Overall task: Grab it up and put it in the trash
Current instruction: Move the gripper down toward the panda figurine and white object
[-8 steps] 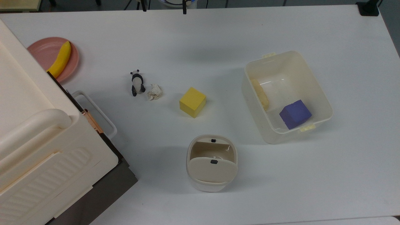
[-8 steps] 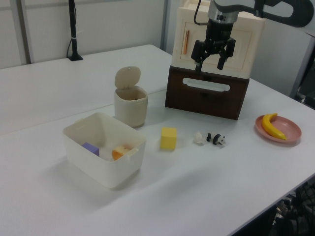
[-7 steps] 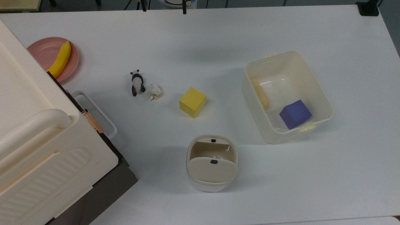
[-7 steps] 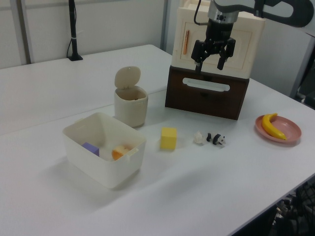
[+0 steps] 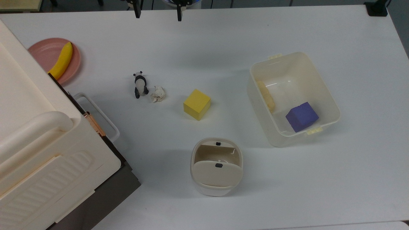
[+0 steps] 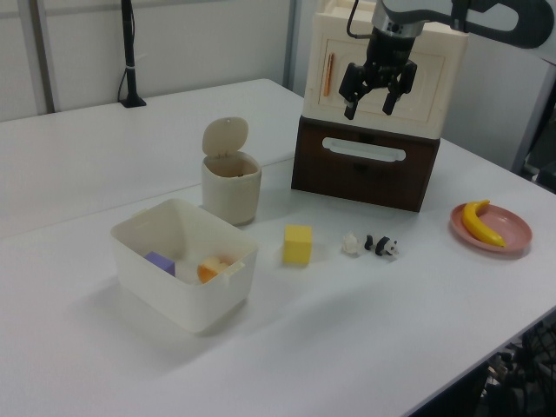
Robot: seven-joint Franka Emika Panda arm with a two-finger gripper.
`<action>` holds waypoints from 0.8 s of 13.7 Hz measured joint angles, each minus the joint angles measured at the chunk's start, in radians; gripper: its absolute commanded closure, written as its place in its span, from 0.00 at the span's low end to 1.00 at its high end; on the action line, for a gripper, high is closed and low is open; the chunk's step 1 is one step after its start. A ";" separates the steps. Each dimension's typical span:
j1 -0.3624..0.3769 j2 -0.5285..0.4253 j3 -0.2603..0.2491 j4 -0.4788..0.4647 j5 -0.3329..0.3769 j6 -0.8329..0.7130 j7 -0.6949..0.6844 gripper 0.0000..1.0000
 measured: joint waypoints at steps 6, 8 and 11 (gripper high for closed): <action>0.002 0.000 0.003 -0.004 0.001 -0.024 0.011 0.00; 0.006 0.001 0.004 -0.023 0.001 -0.025 0.012 0.00; 0.025 0.012 0.006 -0.132 0.003 0.048 0.033 0.00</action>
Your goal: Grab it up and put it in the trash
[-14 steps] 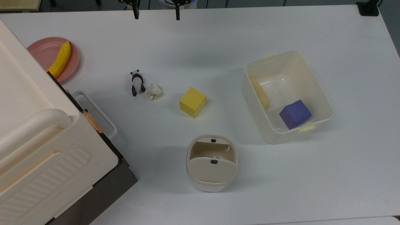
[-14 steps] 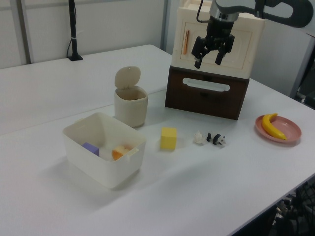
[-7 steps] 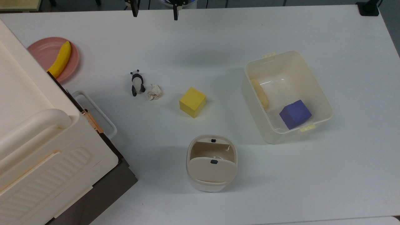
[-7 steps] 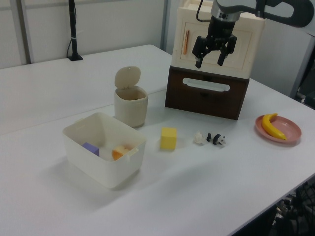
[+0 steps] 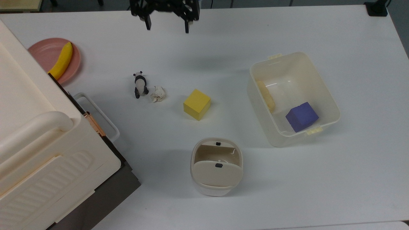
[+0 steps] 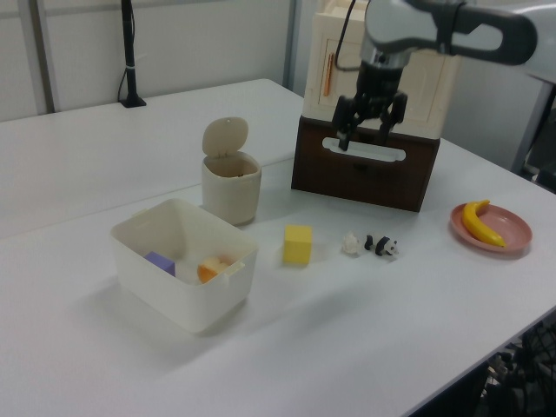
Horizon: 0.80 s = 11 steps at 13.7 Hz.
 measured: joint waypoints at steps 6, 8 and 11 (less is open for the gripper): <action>0.022 0.090 0.001 -0.087 -0.134 0.051 -0.433 0.00; 0.021 0.101 0.001 -0.087 -0.151 0.051 -0.630 0.00; 0.021 0.121 0.001 -0.088 -0.208 0.051 -0.819 0.00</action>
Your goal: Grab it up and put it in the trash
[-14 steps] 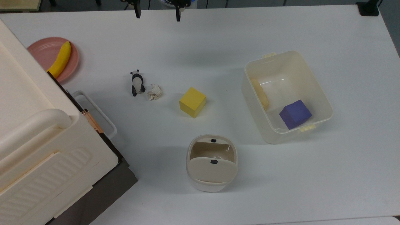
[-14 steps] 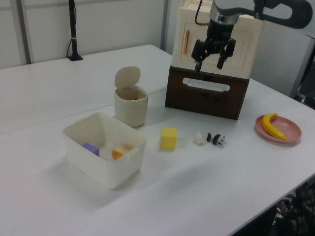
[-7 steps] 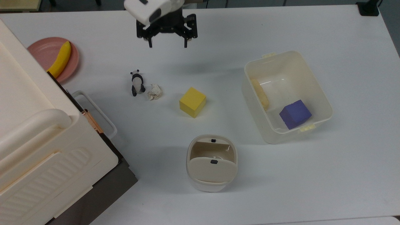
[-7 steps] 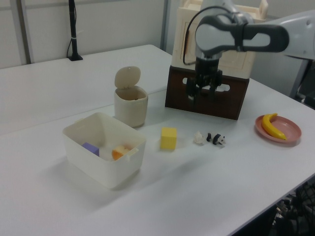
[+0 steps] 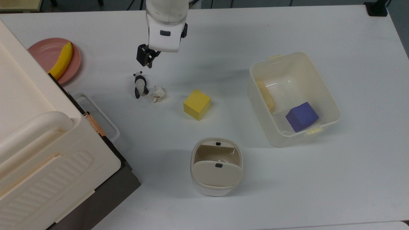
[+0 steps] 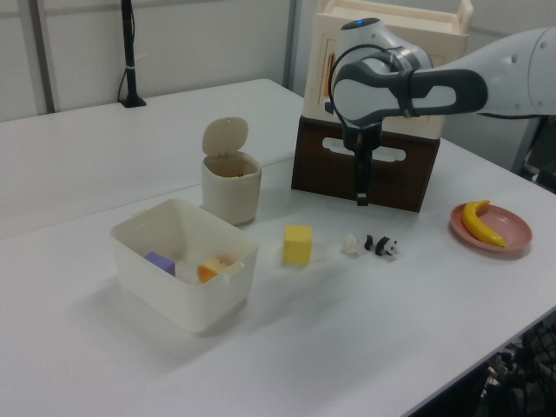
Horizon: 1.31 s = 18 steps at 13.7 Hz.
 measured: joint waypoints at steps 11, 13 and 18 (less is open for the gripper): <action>-0.058 0.168 -0.001 -0.072 -0.093 0.311 -0.083 0.00; -0.058 0.172 -0.001 -0.100 -0.093 0.360 -0.083 0.00; -0.058 0.172 0.000 -0.122 -0.091 0.389 -0.076 0.00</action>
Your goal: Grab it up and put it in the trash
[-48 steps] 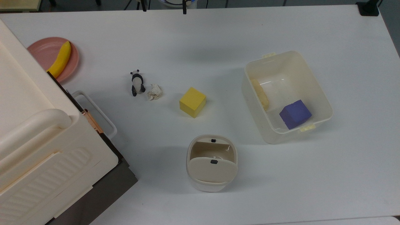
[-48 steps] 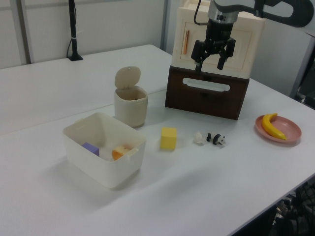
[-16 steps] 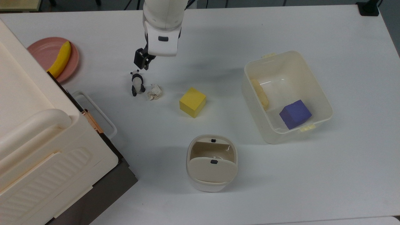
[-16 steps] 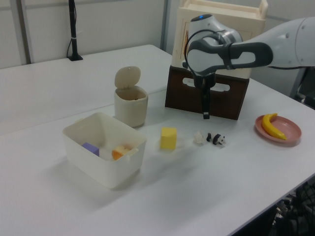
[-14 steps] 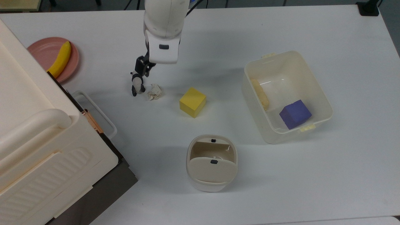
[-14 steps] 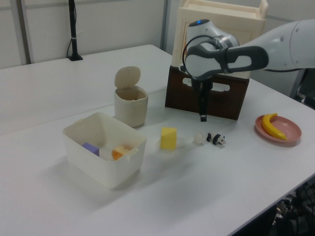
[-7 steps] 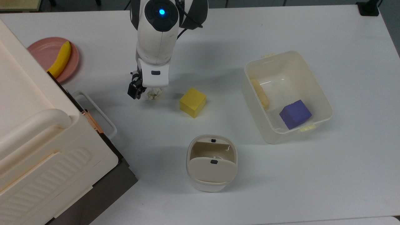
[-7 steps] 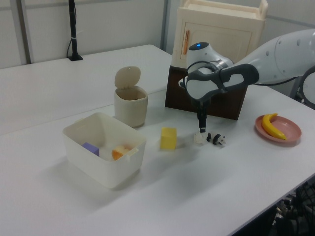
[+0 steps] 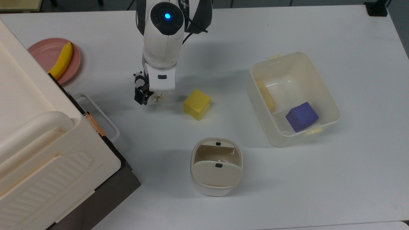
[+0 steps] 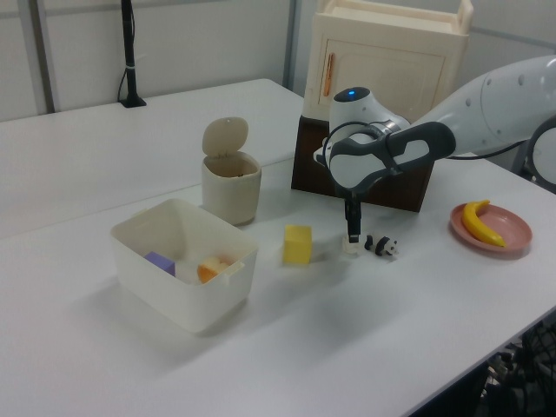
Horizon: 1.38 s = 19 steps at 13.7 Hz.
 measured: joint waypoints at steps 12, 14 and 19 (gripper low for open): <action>0.000 0.011 0.022 -0.021 0.000 -0.055 0.001 0.00; 0.000 0.019 0.022 -0.021 0.000 -0.055 0.001 0.21; 0.001 0.028 0.023 -0.007 0.000 -0.055 0.001 0.90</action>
